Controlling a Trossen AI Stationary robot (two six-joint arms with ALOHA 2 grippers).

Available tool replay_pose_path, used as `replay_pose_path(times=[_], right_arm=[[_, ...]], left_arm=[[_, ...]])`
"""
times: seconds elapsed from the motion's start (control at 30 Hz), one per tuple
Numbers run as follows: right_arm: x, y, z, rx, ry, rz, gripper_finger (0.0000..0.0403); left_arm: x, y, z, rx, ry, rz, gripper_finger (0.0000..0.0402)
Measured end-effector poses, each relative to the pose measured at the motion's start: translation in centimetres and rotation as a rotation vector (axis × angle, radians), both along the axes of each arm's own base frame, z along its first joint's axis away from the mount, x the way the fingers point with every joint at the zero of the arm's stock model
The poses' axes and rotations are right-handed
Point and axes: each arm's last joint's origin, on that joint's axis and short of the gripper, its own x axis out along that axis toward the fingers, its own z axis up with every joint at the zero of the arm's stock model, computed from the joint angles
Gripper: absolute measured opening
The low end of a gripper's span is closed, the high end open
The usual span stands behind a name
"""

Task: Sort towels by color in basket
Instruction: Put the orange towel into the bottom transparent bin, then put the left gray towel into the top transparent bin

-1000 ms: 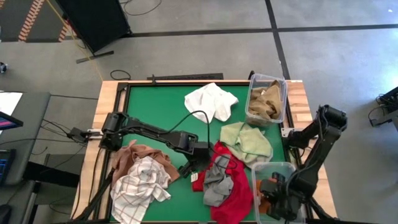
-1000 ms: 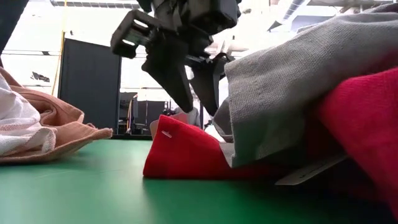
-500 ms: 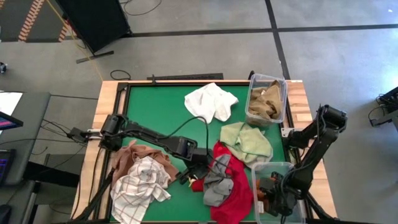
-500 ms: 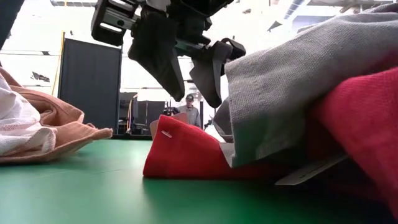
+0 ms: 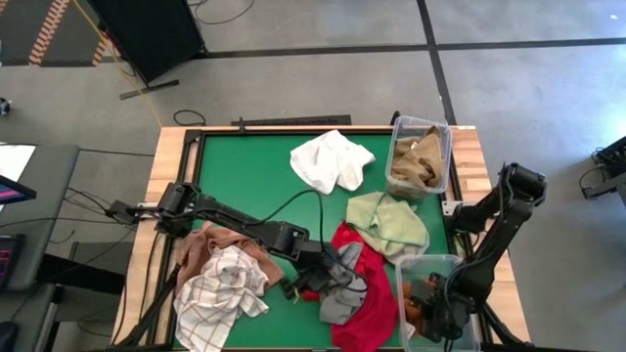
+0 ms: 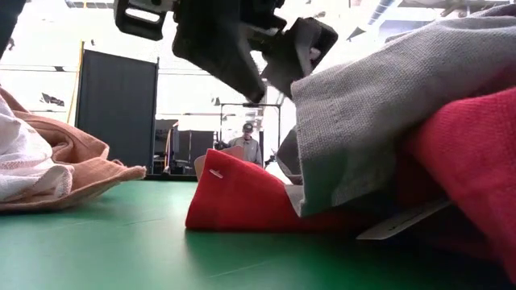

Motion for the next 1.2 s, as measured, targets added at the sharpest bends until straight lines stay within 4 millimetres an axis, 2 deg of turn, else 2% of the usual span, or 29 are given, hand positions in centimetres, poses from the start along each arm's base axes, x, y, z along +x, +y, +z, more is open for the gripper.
replay_pose_path(times=[0.27,0.4,0.57,0.77,1.03,1.2], right_arm=[[0.5,-0.1,2.4,0.069,-0.055,-0.017,0.0221],[0.5,-0.3,3.4,0.096,-0.077,-0.018,0.0248],[0.2,-1.1,3.9,0.063,-0.065,-0.013,0.0249],[-0.5,-2.4,4.8,0.033,-0.049,-0.015,0.0249],[-0.4,-4.4,6.5,0.036,-0.105,-0.024,0.0249],[0.0,-5.5,7.3,0.026,-0.173,-0.004,0.0249]], left_arm=[[1.0,-0.4,1.8,-0.052,-0.144,0.015,0.0199],[1.1,-1.3,2.3,-0.076,-0.203,-0.017,0.0199],[1.0,-2.7,2.0,-0.077,-0.253,-0.086,0.0199],[1.2,-2.7,2.3,-0.090,-0.276,-0.074,0.0206],[2.7,-2.8,-0.7,-0.060,-0.283,-0.030,0.0262],[3.0,-2.7,-0.5,-0.070,-0.313,0.008,0.0292]])
